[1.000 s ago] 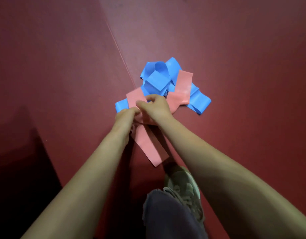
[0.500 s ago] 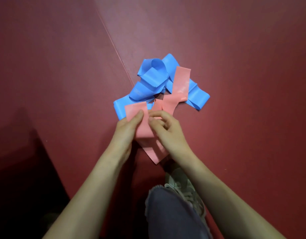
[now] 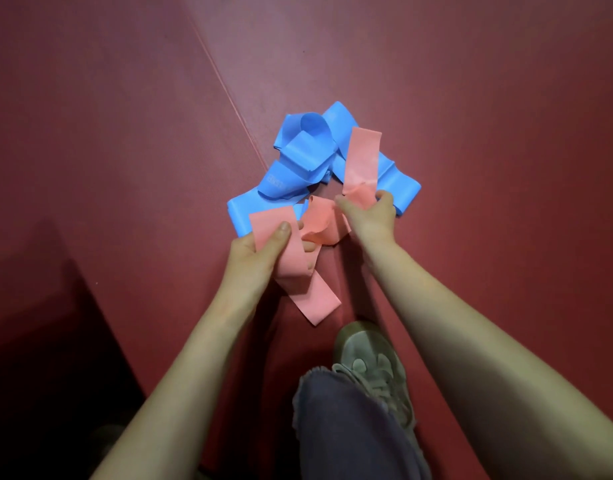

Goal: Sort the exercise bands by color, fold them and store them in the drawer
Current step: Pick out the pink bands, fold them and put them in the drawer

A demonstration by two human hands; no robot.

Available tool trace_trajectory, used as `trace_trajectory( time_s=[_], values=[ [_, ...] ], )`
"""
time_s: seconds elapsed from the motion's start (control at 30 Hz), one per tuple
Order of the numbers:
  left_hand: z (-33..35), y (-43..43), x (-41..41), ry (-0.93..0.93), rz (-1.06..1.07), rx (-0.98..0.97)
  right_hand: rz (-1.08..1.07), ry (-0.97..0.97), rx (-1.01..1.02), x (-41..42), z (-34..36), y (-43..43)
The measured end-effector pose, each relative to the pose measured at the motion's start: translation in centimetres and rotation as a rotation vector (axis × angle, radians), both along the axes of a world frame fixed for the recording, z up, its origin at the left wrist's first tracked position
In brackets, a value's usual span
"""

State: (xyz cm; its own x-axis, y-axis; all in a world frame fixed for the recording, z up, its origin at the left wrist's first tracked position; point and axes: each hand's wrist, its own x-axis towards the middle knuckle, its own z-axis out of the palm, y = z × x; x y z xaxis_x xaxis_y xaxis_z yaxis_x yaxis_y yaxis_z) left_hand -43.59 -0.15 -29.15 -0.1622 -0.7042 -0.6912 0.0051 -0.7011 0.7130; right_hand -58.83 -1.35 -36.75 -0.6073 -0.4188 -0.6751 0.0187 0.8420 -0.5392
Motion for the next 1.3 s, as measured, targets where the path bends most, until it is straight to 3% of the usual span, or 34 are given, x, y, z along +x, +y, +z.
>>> trace_trajectory(
  time_s=[0.13,0.27,0.37,0.5,0.63,0.77,0.97,1.3],
  values=[
    [0.6,-0.2,0.4,0.000,0.014,0.003,0.211,0.102,0.099,-0.6,0.8,0.8],
    [0.7,-0.1,0.9,-0.022,0.026,0.010,0.665,0.509,-0.015,-0.9,2.0,2.1],
    [0.5,-0.2,1.2,-0.061,0.047,-0.006,0.961,0.549,-0.234,-0.8,2.2,3.0],
    [0.4,0.0,1.1,-0.051,0.053,-0.007,1.251,0.513,-0.323,-0.8,1.8,3.2],
    [0.1,0.2,1.0,-0.058,0.070,0.009,1.520,0.706,-0.413,-0.4,1.1,2.4],
    [0.1,0.2,0.8,-0.057,0.079,0.012,1.536,0.901,-0.438,0.6,0.9,0.9],
    [-0.2,0.2,1.1,-0.076,0.079,0.002,1.418,0.984,-0.404,0.6,1.2,0.9],
    [-0.5,0.0,0.7,-0.087,0.123,-0.004,0.890,0.473,-0.612,-1.3,5.4,2.0]
  ],
)
